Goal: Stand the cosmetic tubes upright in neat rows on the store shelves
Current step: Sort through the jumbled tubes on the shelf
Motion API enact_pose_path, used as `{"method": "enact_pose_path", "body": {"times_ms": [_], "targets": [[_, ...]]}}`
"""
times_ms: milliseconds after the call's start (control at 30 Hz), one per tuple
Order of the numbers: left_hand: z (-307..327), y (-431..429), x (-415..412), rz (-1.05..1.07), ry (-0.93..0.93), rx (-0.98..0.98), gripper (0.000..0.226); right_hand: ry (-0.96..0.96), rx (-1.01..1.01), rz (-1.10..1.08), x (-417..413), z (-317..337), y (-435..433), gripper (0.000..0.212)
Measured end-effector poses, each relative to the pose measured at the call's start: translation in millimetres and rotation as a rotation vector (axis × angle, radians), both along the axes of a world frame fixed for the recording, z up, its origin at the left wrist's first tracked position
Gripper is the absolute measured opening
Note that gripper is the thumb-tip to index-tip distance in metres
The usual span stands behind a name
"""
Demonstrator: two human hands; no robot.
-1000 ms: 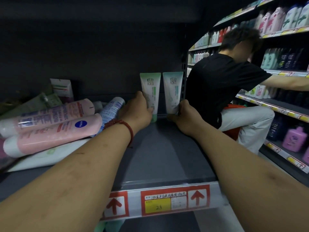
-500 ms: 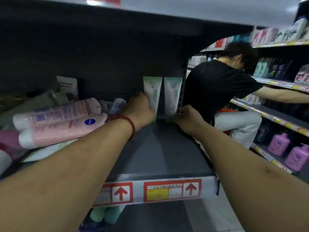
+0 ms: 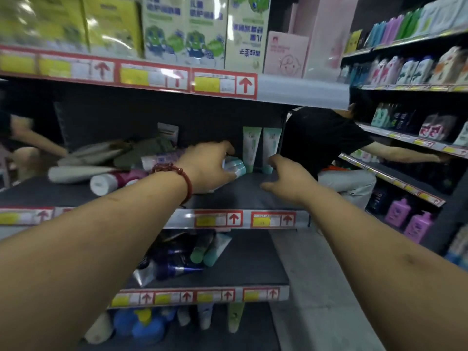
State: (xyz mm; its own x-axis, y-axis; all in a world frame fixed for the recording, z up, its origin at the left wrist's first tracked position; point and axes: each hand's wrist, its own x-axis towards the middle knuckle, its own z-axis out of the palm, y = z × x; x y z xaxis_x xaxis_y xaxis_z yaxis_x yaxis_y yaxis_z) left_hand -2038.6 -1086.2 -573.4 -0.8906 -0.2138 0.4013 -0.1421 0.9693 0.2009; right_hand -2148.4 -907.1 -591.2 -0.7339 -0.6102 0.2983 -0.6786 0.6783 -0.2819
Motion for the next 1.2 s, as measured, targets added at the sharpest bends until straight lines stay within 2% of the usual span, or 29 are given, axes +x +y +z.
{"method": "enact_pose_path", "body": {"times_ms": [300, 533, 700, 833, 1100, 1200], "targets": [[-17, 5, 117, -0.069, -0.089, 0.127, 0.059, -0.027, -0.017, 0.067, 122, -19, 14, 0.062], [-71, -3, 149, -0.060, -0.182, 0.225, 0.049, -0.165, -0.007, 0.045, 157, -63, 7, 0.045], [-127, -18, 140, -0.025, -0.247, 0.306, 0.046, -0.298, -0.029, 0.059, 152, -110, -4, 0.049], [-167, -30, 121, 0.023, -0.281, 0.362, 0.043, -0.389, -0.061, -0.051, 130, -160, -18, 0.047], [-238, -56, 57, 0.106, -0.204, 0.335, 0.022, -0.540, -0.259, -0.298, 77, -242, -58, 0.044], [-257, -60, 28, 0.102, -0.074, 0.416, 0.016, -0.568, -0.339, -0.311, 57, -262, -78, 0.041]]}}
